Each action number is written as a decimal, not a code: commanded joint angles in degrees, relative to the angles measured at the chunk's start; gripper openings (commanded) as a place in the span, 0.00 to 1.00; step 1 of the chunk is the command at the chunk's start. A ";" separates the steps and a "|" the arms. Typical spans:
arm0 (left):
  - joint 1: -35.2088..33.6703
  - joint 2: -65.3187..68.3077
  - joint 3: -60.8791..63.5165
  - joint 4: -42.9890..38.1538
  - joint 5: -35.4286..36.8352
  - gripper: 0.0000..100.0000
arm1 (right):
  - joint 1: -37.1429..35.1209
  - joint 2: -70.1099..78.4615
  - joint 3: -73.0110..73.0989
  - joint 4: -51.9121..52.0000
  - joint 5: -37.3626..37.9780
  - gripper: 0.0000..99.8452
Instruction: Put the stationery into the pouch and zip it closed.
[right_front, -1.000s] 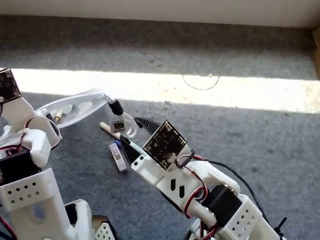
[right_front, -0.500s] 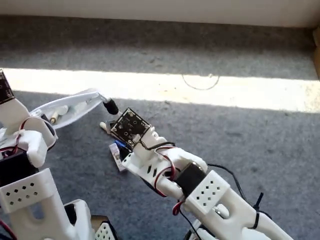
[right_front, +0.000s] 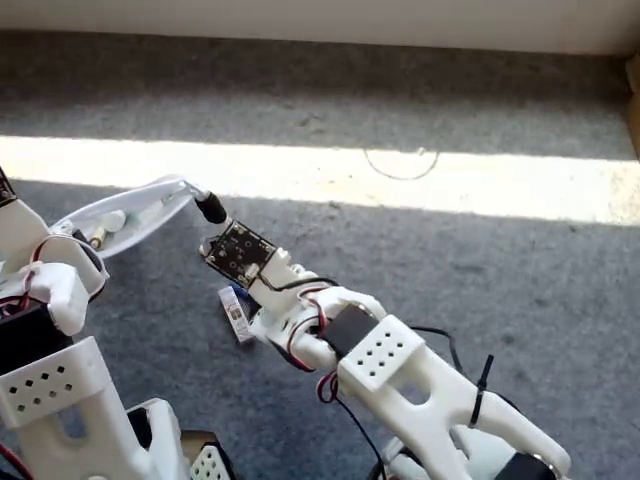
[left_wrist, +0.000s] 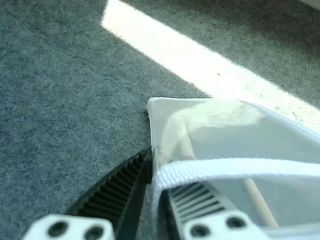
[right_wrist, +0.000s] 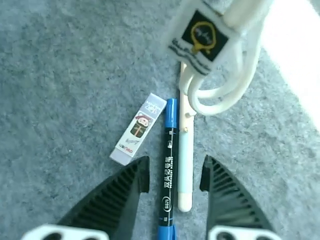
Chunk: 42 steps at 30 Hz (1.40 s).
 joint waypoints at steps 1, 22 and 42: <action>-0.48 -1.71 -0.75 -1.67 0.70 0.01 | 2.33 1.89 -3.56 -3.65 0.62 0.16; -0.40 -1.71 -0.75 -1.67 0.70 0.01 | 6.11 23.16 -14.37 -4.26 0.62 0.15; -0.40 -1.63 -0.75 -1.67 0.62 0.01 | 4.00 23.87 -14.02 -4.53 0.62 0.15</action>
